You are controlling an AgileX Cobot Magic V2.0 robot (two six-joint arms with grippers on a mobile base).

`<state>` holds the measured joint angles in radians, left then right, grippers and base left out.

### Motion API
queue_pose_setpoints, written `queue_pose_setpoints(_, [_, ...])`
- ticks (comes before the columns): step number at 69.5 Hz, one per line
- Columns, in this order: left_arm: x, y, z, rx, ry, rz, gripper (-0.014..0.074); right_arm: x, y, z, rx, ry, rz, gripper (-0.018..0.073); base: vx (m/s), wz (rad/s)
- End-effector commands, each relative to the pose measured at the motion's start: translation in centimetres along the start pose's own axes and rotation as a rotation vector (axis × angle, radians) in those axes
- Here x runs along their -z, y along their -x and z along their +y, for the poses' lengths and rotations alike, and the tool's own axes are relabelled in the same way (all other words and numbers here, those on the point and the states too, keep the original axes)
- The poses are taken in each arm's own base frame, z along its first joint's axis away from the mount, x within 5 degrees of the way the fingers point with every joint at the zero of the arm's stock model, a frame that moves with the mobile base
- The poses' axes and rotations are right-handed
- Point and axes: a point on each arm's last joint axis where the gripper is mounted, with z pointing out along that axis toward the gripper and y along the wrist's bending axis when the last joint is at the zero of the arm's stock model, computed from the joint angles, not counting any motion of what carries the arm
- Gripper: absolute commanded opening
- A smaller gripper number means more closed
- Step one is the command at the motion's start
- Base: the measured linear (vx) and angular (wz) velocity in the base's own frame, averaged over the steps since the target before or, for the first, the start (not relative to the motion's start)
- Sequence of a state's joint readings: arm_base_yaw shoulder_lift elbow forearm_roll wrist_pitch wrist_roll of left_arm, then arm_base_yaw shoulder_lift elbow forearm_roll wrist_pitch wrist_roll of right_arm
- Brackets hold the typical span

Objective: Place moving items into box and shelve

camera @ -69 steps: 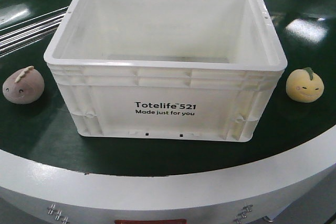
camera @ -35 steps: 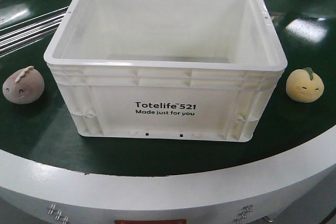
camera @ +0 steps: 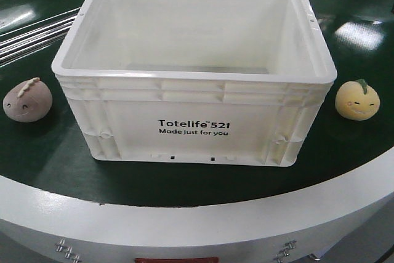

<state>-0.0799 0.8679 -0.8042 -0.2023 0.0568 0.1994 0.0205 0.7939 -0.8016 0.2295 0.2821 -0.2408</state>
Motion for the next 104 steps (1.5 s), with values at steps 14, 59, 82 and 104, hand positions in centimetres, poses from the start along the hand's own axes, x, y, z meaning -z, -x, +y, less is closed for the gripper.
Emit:
queue_pose_setpoints(14, [1.9, 2.5, 0.5, -0.069, 0.037, -0.119, 0.0574, 0.3, 1.8, -0.3, 0.025, -0.031, -0.099, 0.0607, 0.00, 0.00])
queue_pose_setpoints(59, [2.8, 2.6, 2.1, 0.012, 0.128, -0.109, 0.0574, -1.3, 0.2, -3.4, -0.097, -0.194, 0.029, 0.0594, 0.00, 0.00])
queue_pose_setpoints(82, [2.8, 2.5, 2.0, 0.013, 0.128, -0.103, 0.0574, -8.0, -4.2, -4.7, -0.140, -0.193, 0.287, 0.0594, 0.00, 0.00])
queue_pose_setpoints(104, [2.8, 2.2, 2.0, 0.015, 0.124, -0.074, 0.0574, -13.5, -9.1, -5.8, -0.152, -0.202, 0.441, 0.0594, 0.00, 0.00])
